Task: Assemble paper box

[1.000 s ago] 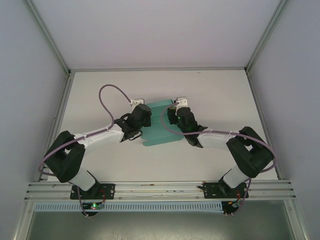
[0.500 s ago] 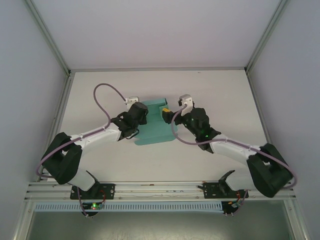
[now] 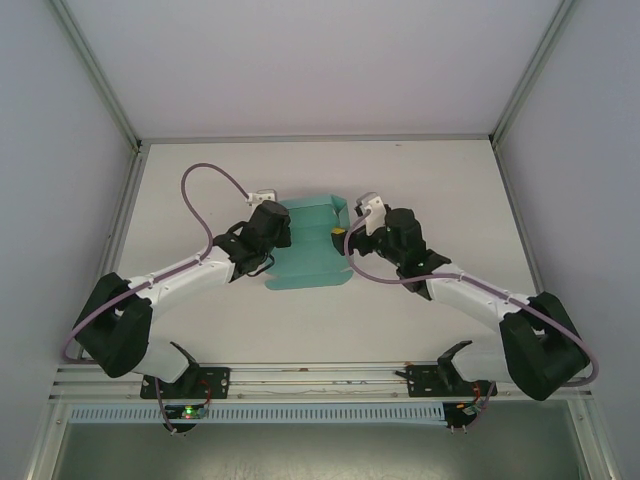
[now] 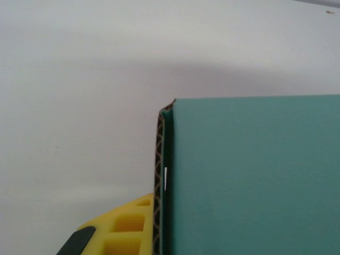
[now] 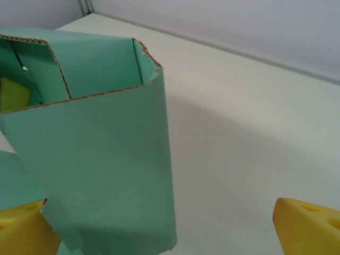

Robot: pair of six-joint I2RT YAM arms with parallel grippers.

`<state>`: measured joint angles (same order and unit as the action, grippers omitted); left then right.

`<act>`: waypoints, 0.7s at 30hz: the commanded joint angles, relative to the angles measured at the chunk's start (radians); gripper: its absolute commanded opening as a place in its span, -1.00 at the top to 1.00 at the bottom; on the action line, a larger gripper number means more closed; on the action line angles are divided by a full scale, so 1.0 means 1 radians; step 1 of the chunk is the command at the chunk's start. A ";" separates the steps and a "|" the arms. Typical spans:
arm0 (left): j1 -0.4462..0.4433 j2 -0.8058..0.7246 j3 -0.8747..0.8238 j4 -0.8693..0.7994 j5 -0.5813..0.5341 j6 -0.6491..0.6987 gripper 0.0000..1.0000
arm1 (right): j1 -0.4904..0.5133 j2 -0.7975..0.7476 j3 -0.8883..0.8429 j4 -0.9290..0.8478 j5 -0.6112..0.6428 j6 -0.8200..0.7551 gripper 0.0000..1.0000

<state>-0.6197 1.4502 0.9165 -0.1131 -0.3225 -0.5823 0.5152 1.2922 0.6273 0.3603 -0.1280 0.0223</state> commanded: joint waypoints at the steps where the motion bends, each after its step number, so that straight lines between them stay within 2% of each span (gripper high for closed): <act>1: 0.010 -0.008 0.023 -0.039 -0.028 0.021 1.00 | -0.029 -0.052 0.021 -0.027 -0.094 -0.012 -0.97; 5: 0.009 0.001 0.007 0.006 -0.021 0.052 1.00 | -0.056 -0.200 -0.056 -0.039 -0.151 -0.037 -0.97; 9: 0.011 0.008 0.011 0.007 -0.007 0.076 1.00 | -0.189 -0.277 -0.062 -0.127 -0.249 0.059 -0.97; 12: 0.011 0.003 0.003 0.024 0.017 0.088 1.00 | -0.271 -0.236 -0.058 -0.089 -0.410 0.029 -0.96; 17: 0.011 0.001 0.002 0.032 0.031 0.086 1.00 | -0.273 -0.089 0.013 -0.083 -0.606 -0.116 -0.96; 21: 0.011 0.002 0.007 0.037 0.048 0.097 1.00 | -0.250 0.031 0.093 -0.087 -0.626 -0.146 -0.84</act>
<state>-0.6197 1.4532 0.9165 -0.1188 -0.2836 -0.5117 0.2474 1.2766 0.6487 0.2584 -0.6487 -0.0631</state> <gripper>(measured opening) 0.082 0.934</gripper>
